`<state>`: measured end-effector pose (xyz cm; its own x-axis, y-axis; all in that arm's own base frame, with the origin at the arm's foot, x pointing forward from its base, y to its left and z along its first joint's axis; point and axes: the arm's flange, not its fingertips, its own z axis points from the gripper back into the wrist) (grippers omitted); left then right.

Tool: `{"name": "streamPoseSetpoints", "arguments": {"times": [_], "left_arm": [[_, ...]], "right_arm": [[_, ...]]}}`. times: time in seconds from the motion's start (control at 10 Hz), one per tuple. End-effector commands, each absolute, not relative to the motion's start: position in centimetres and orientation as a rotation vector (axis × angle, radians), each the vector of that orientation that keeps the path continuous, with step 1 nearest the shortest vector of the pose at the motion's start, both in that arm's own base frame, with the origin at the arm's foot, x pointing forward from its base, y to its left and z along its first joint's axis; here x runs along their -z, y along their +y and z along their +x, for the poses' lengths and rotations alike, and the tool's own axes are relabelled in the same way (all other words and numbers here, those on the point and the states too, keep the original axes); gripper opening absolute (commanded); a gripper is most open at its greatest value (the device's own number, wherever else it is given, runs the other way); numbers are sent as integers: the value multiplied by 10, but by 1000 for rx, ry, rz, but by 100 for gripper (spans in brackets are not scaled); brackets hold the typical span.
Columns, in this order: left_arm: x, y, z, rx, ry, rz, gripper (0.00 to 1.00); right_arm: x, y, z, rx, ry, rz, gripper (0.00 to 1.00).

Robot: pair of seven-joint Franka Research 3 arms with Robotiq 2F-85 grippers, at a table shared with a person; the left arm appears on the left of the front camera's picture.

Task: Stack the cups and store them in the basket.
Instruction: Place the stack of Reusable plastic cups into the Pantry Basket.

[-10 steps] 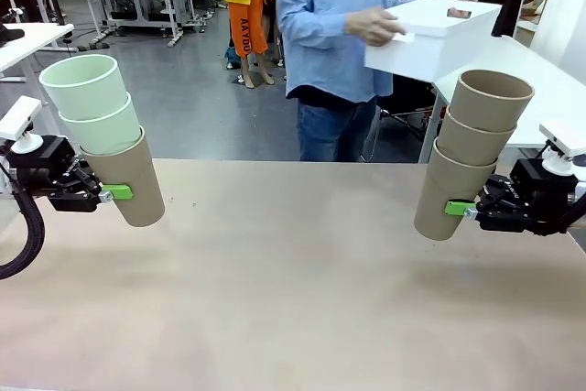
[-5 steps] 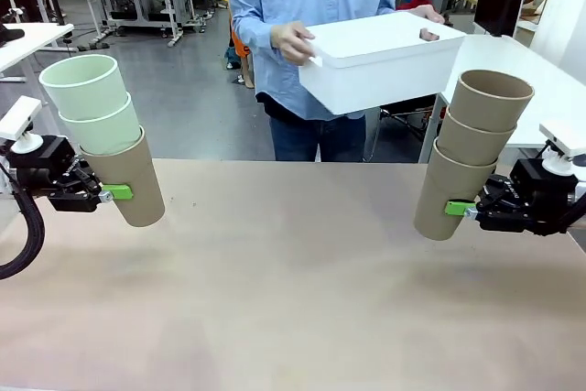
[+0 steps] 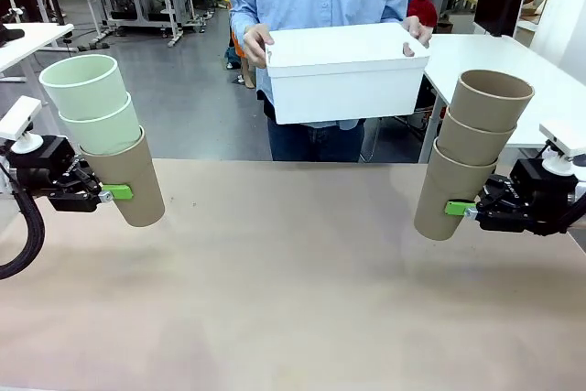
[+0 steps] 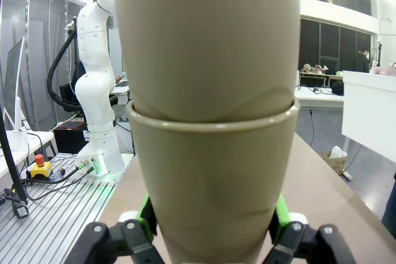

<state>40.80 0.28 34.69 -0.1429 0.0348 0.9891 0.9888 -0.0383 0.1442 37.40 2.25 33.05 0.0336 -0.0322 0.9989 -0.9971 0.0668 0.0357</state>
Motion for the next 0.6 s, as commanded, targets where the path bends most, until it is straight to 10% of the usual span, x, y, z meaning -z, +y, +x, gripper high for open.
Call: {"name": "streamPoseSetpoints", "arguments": {"times": [0.0, 0.5], "left_arm": [[-350, 2, 406, 1339, -1331, -1195, 86], [-350, 2, 406, 1339, -1331, -1195, 86]], "right_arm": [[-334, 22, 374, -1125, -1246, 1196, 85], [-334, 22, 374, -1125, -1246, 1196, 85]]}}
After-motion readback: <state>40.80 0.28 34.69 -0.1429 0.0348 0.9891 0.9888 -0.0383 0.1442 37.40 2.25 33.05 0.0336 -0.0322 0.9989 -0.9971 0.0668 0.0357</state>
